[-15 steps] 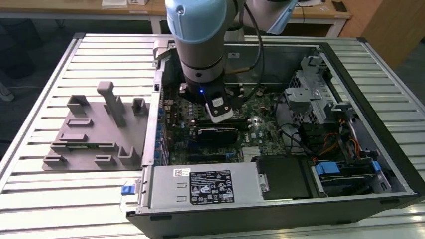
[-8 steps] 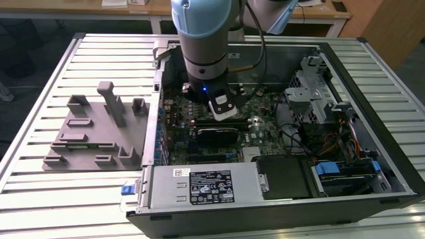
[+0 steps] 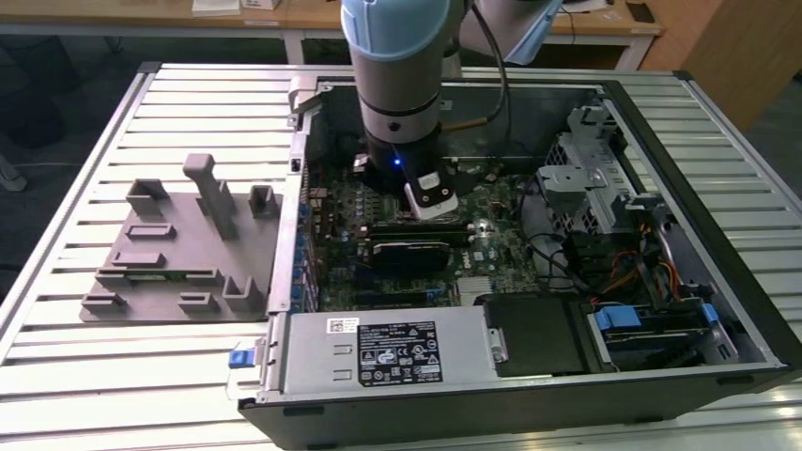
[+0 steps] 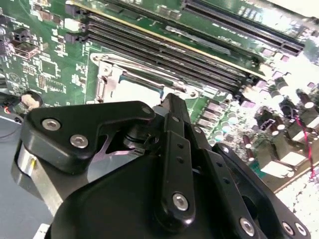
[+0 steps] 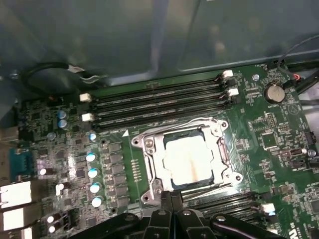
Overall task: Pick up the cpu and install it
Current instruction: 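Install the second cpu locking lever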
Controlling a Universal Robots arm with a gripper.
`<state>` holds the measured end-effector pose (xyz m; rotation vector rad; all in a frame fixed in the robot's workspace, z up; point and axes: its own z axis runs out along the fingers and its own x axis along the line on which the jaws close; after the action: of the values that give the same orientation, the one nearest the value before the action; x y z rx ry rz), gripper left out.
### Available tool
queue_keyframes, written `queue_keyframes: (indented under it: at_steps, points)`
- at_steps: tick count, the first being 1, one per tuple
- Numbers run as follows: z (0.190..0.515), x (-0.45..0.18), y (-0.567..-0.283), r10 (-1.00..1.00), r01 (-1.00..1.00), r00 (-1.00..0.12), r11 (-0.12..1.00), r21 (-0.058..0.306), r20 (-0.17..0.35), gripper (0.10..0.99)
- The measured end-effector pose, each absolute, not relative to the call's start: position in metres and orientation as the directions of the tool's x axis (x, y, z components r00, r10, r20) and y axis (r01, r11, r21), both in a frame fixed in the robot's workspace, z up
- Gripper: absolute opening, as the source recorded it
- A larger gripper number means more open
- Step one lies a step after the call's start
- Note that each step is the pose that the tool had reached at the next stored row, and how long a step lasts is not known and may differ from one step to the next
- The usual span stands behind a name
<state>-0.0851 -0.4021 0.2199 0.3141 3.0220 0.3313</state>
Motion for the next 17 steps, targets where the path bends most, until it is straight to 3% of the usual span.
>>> queue_keyframes:
  at_steps: [17]
  points:
    - [0.215, -0.062, -0.379, 0.210, 0.193, -0.975, 0.963, 0.188, -0.070, 0.106]
